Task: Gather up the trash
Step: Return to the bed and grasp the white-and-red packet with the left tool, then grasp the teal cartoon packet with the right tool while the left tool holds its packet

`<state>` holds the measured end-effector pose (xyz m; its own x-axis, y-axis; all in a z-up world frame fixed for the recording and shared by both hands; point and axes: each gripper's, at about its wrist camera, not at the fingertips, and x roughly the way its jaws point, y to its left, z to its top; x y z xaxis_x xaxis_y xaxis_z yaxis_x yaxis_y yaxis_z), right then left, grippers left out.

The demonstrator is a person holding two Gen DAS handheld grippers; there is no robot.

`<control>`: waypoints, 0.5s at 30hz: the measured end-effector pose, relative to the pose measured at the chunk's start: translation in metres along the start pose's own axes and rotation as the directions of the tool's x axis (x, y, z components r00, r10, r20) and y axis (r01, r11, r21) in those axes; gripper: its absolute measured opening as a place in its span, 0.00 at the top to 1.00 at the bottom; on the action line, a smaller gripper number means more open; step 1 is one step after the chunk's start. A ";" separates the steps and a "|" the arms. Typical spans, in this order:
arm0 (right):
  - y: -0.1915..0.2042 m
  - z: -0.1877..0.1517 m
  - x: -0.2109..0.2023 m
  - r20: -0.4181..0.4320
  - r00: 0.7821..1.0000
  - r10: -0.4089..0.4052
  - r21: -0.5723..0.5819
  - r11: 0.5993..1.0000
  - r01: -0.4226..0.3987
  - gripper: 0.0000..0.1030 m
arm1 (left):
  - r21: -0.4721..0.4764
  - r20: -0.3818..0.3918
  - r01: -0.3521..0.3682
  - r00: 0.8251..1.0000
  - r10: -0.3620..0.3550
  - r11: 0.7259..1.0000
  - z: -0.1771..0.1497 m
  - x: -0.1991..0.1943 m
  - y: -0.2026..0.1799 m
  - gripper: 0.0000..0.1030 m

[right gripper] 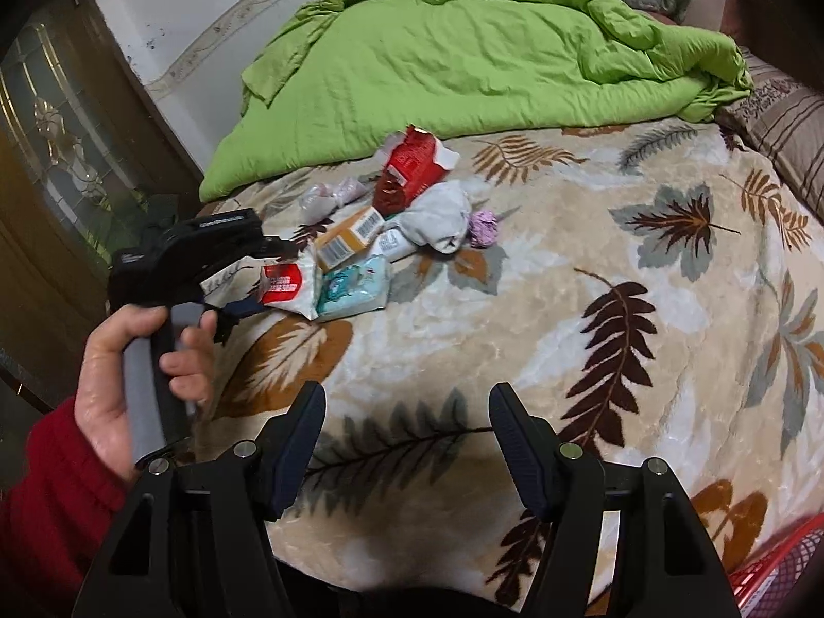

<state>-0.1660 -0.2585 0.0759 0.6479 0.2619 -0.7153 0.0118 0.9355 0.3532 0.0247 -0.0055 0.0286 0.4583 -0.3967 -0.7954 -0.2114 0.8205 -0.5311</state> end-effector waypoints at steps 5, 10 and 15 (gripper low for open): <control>-0.003 0.010 0.008 -0.015 1.000 0.026 -0.014 1.000 -0.026 0.32 | 0.112 0.041 -0.011 0.999 0.006 0.994 0.005 0.000 0.000 0.45; -0.003 0.028 0.031 -0.052 0.995 0.085 -0.010 0.996 -0.086 0.32 | 0.183 0.008 0.055 0.998 -0.057 0.982 0.003 -0.012 0.016 0.50; 0.003 0.057 0.070 -0.094 0.985 0.143 -0.009 0.989 -0.145 0.32 | 0.283 -0.036 0.073 0.997 -0.065 0.956 -0.012 -0.037 0.027 0.50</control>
<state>-0.0777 -0.2512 0.0610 0.5684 0.4145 -0.7108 -0.0890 0.8898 0.4477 -0.0083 0.0265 0.0400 0.4394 -0.4642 -0.7690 0.0760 0.8722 -0.4831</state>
